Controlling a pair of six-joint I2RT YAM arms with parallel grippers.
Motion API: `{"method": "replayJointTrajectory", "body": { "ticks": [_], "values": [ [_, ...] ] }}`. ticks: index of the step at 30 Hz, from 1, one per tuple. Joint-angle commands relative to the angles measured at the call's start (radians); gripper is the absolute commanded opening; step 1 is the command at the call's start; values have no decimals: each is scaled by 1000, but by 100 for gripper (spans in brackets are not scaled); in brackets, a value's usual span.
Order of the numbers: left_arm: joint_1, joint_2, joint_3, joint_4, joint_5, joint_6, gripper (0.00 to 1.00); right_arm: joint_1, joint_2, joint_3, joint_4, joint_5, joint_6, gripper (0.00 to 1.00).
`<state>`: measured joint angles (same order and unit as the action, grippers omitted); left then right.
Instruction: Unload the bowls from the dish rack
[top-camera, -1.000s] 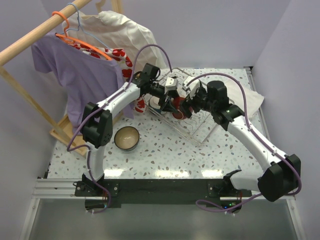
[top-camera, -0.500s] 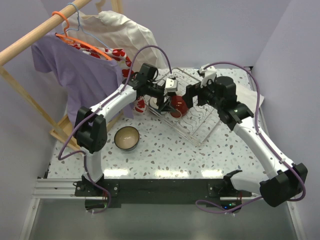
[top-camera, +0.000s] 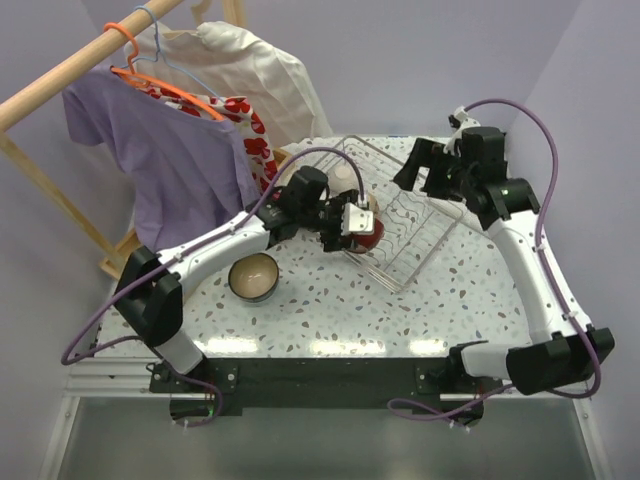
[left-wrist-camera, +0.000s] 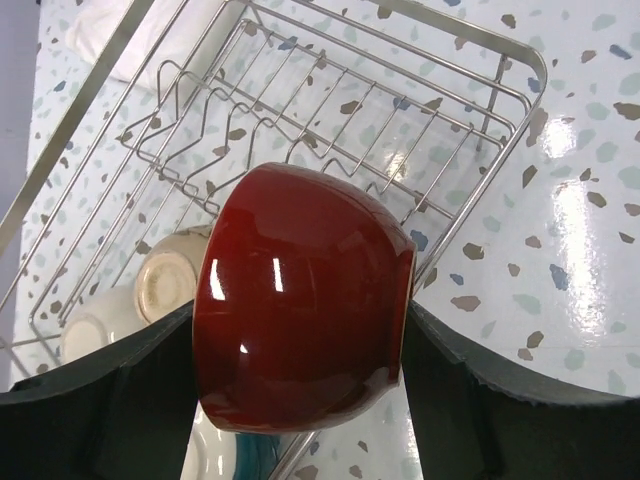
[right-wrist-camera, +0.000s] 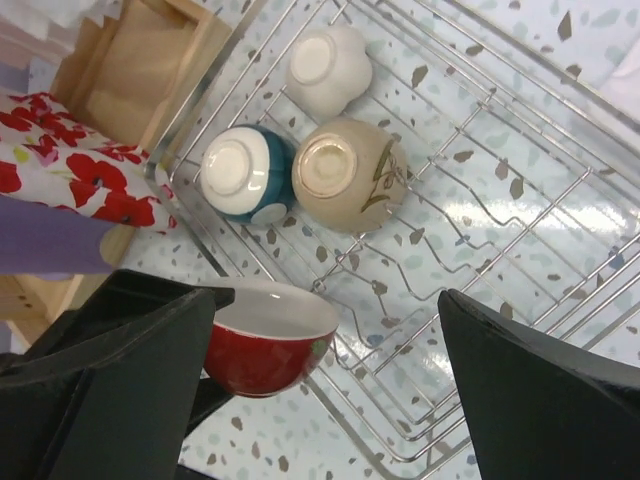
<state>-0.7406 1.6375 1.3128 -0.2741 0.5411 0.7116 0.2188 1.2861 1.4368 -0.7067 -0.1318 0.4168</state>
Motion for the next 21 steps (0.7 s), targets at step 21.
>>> {"method": "replayJointTrajectory", "body": {
  "ticks": [21],
  "values": [
    [-259,-214,-270,570,-601,278,32,23,346,249,-375,-269,-73,89]
  ]
}}
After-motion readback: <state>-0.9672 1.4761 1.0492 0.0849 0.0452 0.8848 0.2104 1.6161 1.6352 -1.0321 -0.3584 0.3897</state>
